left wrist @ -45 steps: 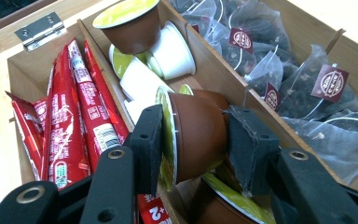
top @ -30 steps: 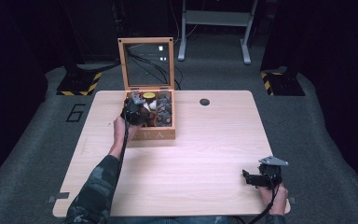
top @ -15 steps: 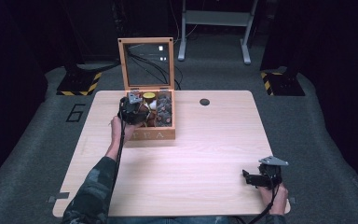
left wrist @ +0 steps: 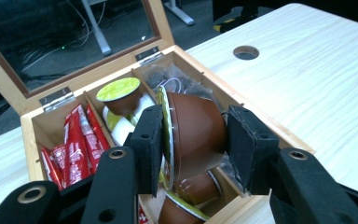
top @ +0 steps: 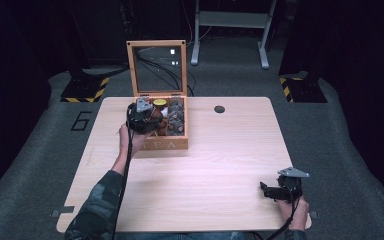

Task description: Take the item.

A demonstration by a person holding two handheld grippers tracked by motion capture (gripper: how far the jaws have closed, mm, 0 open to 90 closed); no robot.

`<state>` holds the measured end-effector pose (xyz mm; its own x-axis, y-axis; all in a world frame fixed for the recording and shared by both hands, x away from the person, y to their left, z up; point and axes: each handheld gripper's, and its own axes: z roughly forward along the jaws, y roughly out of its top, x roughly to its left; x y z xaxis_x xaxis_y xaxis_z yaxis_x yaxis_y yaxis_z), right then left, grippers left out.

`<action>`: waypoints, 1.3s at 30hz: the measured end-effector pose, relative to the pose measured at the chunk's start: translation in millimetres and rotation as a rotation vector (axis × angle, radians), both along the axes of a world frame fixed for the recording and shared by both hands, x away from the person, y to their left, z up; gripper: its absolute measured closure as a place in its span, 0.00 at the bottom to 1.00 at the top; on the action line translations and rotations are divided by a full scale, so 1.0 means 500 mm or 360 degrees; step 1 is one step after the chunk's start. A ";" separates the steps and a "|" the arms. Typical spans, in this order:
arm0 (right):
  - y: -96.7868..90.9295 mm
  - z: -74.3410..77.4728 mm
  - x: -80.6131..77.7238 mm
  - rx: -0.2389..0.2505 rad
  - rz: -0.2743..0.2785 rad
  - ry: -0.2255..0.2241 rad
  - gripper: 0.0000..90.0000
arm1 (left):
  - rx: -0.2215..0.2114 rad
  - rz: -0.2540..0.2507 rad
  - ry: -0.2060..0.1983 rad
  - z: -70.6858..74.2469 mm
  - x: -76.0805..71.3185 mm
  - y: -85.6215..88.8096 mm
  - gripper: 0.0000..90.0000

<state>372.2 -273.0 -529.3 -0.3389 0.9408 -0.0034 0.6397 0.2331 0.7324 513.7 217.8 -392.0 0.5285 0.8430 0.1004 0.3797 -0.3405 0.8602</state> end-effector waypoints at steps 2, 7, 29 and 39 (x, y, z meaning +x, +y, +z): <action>0.000 0.000 0.000 0.0000 0.0000 0.0000 0.07 | 0.0000 -0.0005 -0.0005 0.002 -0.002 -0.001 0.63; 0.000 0.000 0.000 0.0001 -0.0001 0.0001 0.07 | -0.0014 -0.0051 -0.0020 0.015 -0.014 -0.014 0.64; 0.000 0.000 0.000 0.0002 0.0001 0.0000 0.07 | -0.0016 -0.0204 -0.0022 0.013 -0.033 -0.084 0.63; 0.000 0.000 0.000 0.0003 0.0002 -0.0001 0.07 | -0.0021 -0.0260 -0.0015 -0.001 -0.035 -0.121 0.63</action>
<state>372.2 -272.8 -529.3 -0.3399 0.9404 -0.0019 0.6389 0.2324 0.7334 496.1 157.1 -392.3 0.6575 0.7474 0.0955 0.3120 -0.3855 0.8684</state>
